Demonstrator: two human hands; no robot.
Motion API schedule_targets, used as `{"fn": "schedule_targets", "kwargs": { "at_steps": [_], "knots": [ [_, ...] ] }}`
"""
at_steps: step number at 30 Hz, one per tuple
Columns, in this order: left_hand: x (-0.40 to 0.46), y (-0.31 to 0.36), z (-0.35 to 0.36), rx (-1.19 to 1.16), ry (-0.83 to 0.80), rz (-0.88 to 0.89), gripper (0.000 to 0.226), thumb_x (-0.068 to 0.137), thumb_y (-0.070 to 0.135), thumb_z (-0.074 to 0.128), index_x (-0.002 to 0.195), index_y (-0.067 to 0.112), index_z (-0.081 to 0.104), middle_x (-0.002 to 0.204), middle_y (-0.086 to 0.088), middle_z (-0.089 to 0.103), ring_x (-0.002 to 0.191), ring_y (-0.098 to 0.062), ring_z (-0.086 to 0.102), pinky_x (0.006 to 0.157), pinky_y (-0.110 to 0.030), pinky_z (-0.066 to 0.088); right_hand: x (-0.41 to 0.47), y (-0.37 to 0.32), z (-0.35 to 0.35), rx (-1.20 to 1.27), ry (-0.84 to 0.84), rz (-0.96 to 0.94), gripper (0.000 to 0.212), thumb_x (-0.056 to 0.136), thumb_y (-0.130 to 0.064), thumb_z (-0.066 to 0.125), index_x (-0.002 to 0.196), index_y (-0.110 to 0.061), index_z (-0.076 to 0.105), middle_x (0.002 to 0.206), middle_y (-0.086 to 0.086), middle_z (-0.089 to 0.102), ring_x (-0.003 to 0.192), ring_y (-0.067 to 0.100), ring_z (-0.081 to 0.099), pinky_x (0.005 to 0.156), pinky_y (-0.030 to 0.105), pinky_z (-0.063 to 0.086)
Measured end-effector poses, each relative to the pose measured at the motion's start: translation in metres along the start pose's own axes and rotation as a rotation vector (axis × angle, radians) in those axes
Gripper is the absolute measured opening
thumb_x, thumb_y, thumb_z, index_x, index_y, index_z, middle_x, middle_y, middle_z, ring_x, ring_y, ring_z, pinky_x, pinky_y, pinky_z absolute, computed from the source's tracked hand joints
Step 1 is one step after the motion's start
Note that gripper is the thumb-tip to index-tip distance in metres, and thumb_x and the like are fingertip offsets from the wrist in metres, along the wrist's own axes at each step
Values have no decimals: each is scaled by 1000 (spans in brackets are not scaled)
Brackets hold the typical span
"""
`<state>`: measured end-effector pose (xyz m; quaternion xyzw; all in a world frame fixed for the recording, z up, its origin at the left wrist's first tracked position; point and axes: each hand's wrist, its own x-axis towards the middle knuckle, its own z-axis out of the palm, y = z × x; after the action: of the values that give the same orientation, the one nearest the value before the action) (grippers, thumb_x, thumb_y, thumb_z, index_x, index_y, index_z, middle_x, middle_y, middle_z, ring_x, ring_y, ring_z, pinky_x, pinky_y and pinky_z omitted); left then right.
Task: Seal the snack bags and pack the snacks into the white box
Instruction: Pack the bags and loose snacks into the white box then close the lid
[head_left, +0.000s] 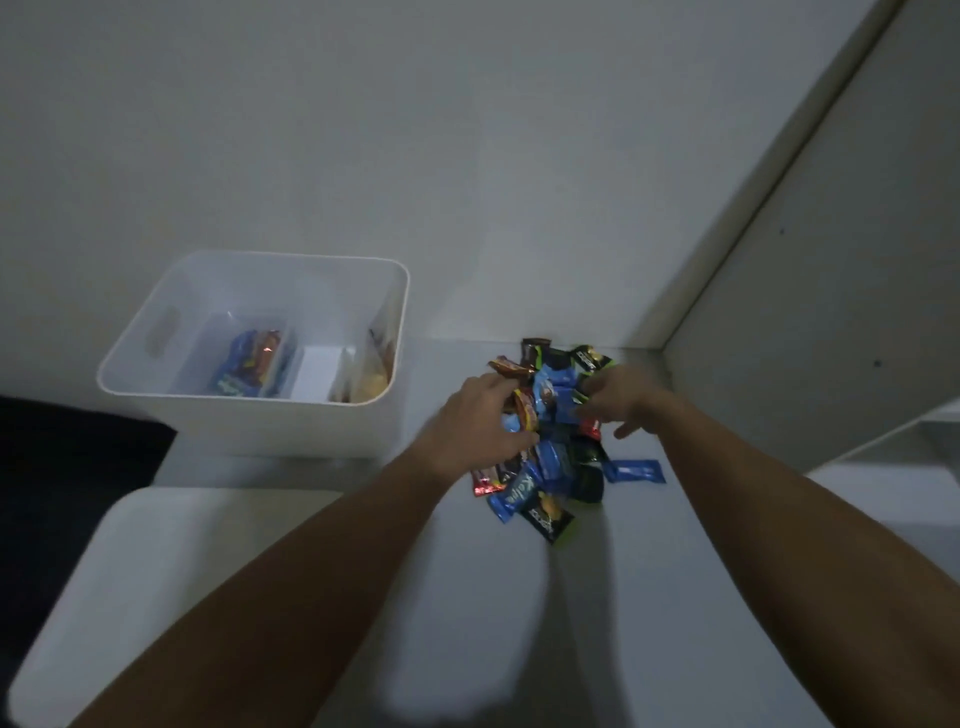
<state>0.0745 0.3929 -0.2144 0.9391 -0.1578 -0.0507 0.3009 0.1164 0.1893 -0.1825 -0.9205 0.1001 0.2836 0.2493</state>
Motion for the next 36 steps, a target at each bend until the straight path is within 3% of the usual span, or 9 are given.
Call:
{"fn": "schedule_targets", "kwargs": {
  "at_steps": [5, 8, 11, 13, 16, 21, 24, 31, 36],
  "knots": [
    [-12, -18, 75, 201, -146, -134, 109, 57, 83, 56, 144, 26, 29, 151, -10, 30, 135, -33, 34, 107, -52, 33, 17, 62, 33, -171, 14, -42, 92, 65, -43, 84, 142, -19, 40, 137, 13, 49, 123, 32, 47, 96, 35, 41],
    [-20, -32, 112, 266, -91, -113, 126, 46, 96, 38, 143, 16, 38, 149, -27, 32, 129, -49, 41, 92, -65, 38, 33, 94, 60, -202, -19, -63, 122, 54, -57, 85, 150, -33, 14, 148, 13, 31, 137, 38, 26, 110, 47, 32],
    [-19, -33, 135, 292, -152, -175, 138, 33, 95, 42, 151, 27, 14, 157, -21, 6, 141, -45, 15, 104, -64, 23, 41, 109, 84, -263, 8, -185, 126, 53, -63, 82, 149, -43, 3, 152, 9, 13, 139, 38, 17, 110, 59, 28],
    [-20, -34, 147, 294, -170, -203, 141, 31, 95, 42, 151, 34, 0, 159, -14, -8, 144, -40, -4, 109, -65, 8, 45, 112, 96, -335, 19, -255, 121, 56, -68, 77, 148, -48, 0, 159, 7, -6, 143, 39, 4, 109, 69, 17],
    [-23, -38, 161, 282, -100, -193, 130, 42, 91, 48, 151, 34, 8, 159, -11, 0, 145, -36, -5, 109, -65, 2, 53, 114, 108, -384, 66, -326, 102, 67, -73, 64, 147, -51, 6, 160, 7, -16, 145, 40, -6, 108, 73, 7],
    [-26, -44, 161, 247, 142, -124, 76, 66, 64, 59, 129, 21, 51, 137, -9, 47, 127, -35, 37, 103, -56, 32, 61, 125, 126, -328, 255, -420, 66, 81, -66, 53, 140, -44, 32, 160, 6, 3, 145, 37, 7, 110, 65, 12],
    [-26, -51, 158, 176, 228, -108, 53, 71, 45, 58, 117, 20, 56, 124, -5, 58, 116, -29, 44, 94, -45, 40, 61, 129, 134, -303, 326, -462, 59, 85, -62, 51, 138, -40, 36, 157, 7, 17, 141, 36, 16, 110, 58, 16],
    [-23, -53, 151, 110, 169, -141, 54, 61, 14, 67, 114, 14, 56, 108, -9, 66, 104, -34, 52, 74, -45, 45, 53, 125, 145, -280, 439, -508, 39, 93, -34, 52, 132, -29, 48, 130, 6, 48, 120, 27, 41, 99, 44, 31],
    [-18, -45, 140, 53, 89, -300, 56, 73, 13, 70, 127, 13, 53, 114, -11, 56, 110, -28, 51, 81, -38, 47, 52, 117, 140, -261, 400, -500, 32, 93, -29, 53, 125, -25, 53, 119, 6, 50, 105, 24, 44, 86, 38, 36]
  ]
}}
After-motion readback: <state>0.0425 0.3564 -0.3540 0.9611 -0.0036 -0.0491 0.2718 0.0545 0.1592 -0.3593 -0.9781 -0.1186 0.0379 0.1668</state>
